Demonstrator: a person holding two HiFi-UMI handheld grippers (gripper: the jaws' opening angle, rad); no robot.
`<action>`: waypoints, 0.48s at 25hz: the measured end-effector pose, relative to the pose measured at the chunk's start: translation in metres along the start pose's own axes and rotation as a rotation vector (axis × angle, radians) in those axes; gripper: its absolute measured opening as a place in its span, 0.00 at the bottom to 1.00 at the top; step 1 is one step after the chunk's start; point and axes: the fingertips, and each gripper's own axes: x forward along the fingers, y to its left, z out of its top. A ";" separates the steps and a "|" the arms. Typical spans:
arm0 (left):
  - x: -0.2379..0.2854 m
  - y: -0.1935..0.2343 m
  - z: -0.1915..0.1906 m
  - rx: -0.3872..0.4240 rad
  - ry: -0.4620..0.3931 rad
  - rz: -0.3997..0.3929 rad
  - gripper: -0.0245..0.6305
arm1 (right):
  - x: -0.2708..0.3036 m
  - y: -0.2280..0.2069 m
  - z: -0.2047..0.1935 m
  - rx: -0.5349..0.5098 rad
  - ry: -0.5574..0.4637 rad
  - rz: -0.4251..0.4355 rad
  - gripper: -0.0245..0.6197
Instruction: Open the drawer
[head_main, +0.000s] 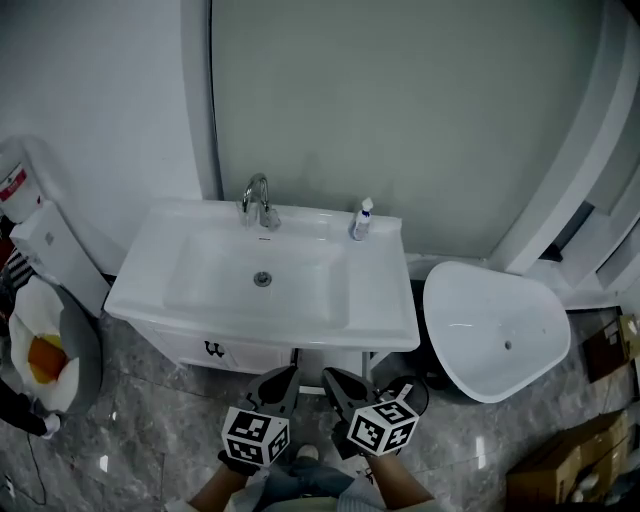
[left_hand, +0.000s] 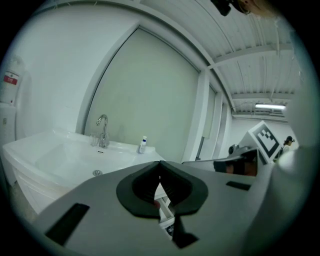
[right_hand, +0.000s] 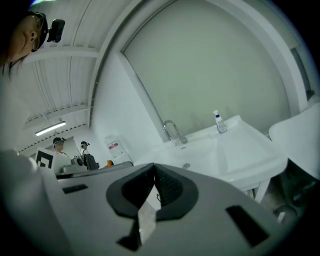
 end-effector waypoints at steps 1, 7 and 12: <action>0.000 -0.003 0.006 0.009 -0.004 -0.007 0.06 | -0.002 0.004 0.009 -0.012 -0.016 0.011 0.06; -0.004 -0.022 0.042 0.043 -0.046 -0.062 0.06 | -0.015 0.029 0.050 -0.079 -0.081 0.069 0.05; -0.008 -0.034 0.061 0.053 -0.080 -0.091 0.06 | -0.024 0.040 0.061 -0.094 -0.085 0.085 0.05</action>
